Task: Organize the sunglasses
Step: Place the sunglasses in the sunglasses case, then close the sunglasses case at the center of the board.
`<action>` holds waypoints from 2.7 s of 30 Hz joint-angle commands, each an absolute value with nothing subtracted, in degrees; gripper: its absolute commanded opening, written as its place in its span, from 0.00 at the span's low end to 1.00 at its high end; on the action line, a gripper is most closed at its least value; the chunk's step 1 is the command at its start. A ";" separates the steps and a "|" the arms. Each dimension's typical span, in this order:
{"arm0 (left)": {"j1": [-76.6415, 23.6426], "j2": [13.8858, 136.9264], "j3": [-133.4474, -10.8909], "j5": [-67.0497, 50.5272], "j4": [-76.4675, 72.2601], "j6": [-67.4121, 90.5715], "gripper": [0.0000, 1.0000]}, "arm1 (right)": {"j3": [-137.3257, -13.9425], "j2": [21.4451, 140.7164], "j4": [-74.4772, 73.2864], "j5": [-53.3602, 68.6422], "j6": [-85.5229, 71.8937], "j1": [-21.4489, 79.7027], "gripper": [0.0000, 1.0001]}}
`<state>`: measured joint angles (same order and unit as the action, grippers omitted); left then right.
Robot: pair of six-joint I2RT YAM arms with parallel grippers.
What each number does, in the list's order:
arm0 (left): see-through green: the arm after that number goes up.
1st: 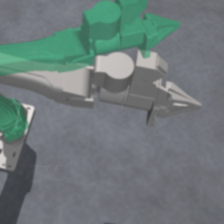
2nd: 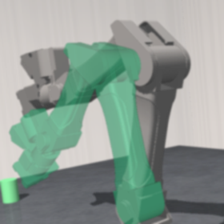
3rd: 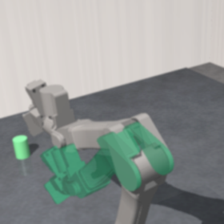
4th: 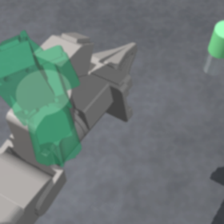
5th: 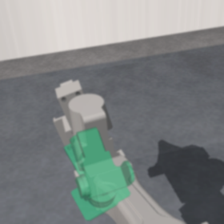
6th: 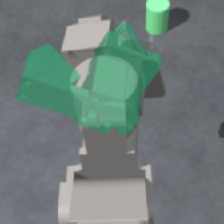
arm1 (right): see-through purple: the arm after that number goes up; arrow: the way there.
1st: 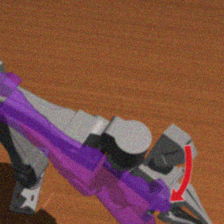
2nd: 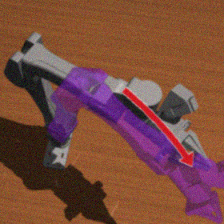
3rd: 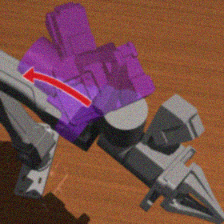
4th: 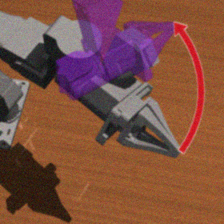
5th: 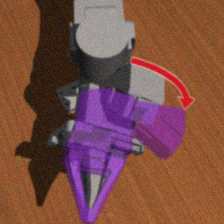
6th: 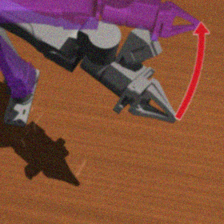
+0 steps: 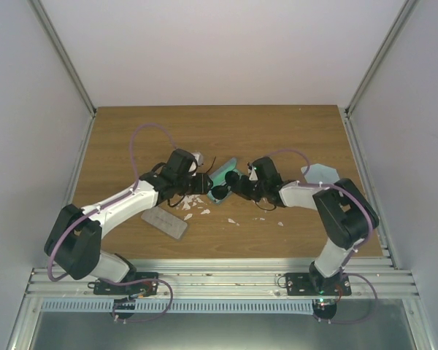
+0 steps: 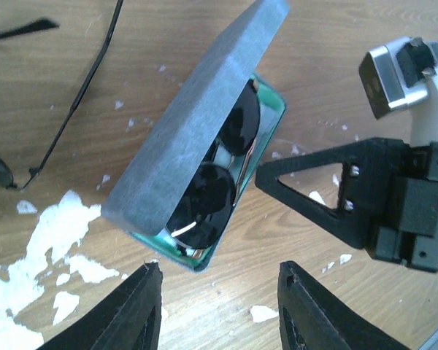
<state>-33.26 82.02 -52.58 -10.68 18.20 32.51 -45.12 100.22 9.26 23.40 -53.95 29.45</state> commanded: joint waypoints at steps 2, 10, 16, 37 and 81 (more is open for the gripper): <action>-32.42 83.42 -56.84 -11.40 15.36 31.37 0.47 | -43.44 90.39 3.67 15.16 -48.50 28.86 0.13; -30.49 89.08 -62.88 -11.99 15.25 30.12 0.50 | -40.96 85.28 -1.74 6.71 -44.37 27.67 0.25; -28.86 95.31 -66.87 -13.46 15.65 28.99 0.50 | -39.67 87.24 -0.63 8.46 -42.19 28.51 0.19; -27.03 105.26 -68.85 -28.91 12.72 26.60 0.21 | -43.31 100.01 3.50 15.67 -42.12 32.96 0.07; -34.89 108.19 -60.90 -27.81 8.09 35.40 0.34 | -40.61 98.89 7.19 14.73 -47.11 31.03 0.01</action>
<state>-33.39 106.69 -62.61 -27.18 5.37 34.11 -40.18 97.14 6.96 14.00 -47.37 31.68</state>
